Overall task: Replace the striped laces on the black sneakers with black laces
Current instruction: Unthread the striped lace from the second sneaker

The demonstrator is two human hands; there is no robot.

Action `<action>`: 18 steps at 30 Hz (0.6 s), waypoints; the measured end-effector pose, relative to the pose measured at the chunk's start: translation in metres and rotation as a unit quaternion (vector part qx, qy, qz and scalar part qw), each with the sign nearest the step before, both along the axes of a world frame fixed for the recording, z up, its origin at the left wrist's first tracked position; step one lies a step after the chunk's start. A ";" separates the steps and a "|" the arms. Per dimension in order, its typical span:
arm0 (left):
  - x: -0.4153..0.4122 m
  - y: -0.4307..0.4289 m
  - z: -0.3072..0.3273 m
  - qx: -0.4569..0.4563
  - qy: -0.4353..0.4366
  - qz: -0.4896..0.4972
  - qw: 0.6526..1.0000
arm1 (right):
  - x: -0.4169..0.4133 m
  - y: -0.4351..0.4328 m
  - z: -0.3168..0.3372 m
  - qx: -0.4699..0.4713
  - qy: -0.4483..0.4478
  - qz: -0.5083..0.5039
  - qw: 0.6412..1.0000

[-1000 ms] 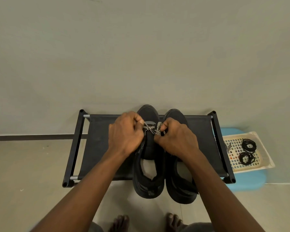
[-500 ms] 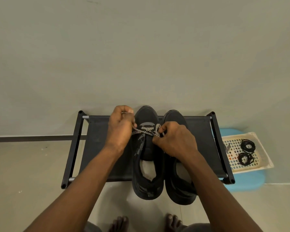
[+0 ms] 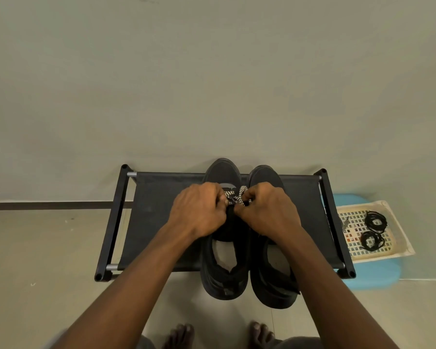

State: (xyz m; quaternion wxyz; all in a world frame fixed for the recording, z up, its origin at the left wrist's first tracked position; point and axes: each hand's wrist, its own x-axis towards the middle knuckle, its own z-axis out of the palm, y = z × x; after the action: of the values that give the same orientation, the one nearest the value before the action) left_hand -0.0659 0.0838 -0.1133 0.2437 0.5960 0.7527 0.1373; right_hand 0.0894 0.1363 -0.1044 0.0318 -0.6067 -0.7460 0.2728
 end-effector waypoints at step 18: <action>-0.010 -0.001 -0.010 -0.008 -0.145 0.135 0.980 | 0.001 -0.001 -0.006 -0.004 0.036 0.000 0.999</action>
State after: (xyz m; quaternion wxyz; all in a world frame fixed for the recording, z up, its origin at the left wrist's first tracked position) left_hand -0.0760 0.0824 -0.1232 0.3341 0.4605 0.7843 0.2474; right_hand 0.0906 0.1352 -0.1100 0.0561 -0.5970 -0.7430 0.2973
